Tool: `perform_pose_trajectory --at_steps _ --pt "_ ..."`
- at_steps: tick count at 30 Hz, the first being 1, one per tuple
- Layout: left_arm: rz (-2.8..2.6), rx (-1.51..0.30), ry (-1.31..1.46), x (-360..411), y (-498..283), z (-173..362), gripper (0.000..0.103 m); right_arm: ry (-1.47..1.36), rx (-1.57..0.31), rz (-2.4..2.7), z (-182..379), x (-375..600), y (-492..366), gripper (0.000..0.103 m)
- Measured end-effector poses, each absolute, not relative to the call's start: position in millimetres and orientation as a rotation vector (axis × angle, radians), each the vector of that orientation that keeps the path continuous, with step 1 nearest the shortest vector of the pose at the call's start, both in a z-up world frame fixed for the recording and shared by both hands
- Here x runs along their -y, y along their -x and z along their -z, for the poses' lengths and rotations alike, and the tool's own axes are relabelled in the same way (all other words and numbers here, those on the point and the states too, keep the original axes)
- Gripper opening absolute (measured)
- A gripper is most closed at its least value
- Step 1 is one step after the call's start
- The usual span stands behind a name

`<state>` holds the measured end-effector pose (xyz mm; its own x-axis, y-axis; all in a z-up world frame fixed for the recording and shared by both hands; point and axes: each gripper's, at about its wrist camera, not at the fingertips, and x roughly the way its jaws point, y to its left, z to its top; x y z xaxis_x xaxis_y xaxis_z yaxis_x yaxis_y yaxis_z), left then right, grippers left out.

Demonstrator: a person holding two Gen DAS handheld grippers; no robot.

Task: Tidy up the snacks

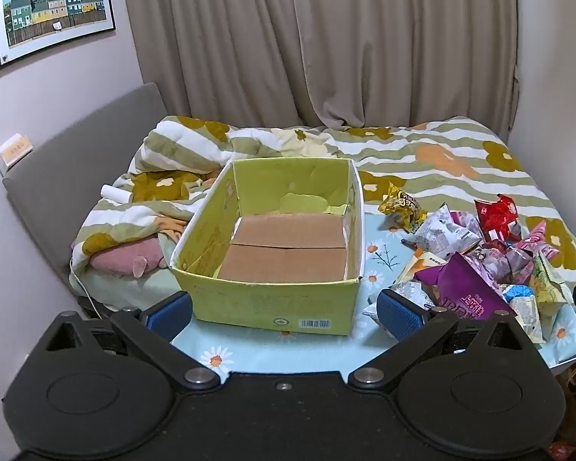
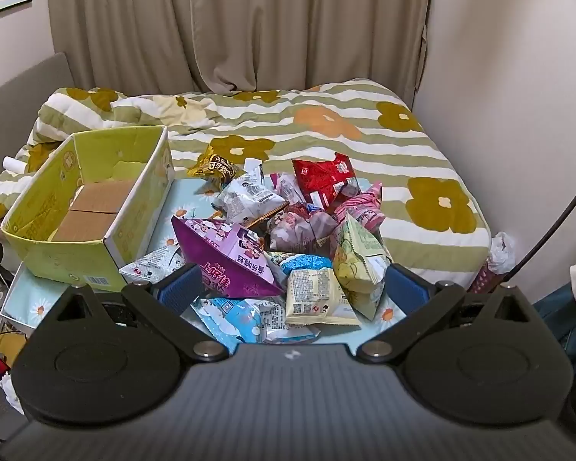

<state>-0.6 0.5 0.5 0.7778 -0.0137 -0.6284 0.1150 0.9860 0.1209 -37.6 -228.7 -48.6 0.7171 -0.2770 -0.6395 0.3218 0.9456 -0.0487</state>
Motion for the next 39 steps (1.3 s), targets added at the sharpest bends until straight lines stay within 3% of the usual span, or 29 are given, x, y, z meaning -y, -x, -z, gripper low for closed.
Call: perform_pose_trajectory --at_steps 39 --pt "0.064 -0.673 -0.178 12.0 -0.2 -0.9 0.103 -0.079 -0.701 0.328 51.2 230.8 38.1 0.103"
